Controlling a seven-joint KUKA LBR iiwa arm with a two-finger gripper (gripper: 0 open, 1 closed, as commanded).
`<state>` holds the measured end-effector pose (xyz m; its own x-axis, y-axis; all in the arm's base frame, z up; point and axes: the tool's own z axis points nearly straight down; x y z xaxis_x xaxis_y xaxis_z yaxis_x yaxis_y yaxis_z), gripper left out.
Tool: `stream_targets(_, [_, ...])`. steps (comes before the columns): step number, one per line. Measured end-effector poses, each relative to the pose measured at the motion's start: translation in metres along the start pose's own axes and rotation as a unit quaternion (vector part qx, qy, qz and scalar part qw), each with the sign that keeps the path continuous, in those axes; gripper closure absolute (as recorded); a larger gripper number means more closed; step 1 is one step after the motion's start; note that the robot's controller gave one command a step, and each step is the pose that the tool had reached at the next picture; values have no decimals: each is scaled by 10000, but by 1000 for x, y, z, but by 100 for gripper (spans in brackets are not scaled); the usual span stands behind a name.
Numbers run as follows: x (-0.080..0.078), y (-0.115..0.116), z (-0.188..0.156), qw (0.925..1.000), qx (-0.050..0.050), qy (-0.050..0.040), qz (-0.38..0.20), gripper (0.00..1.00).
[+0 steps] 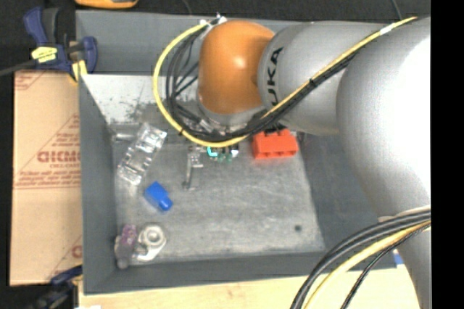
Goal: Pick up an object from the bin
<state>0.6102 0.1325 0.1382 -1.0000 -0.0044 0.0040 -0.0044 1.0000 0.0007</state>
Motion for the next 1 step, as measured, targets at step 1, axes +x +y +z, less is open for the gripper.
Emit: stream_targets(1, [24,70,61,9846,1,-112,-1746,0])
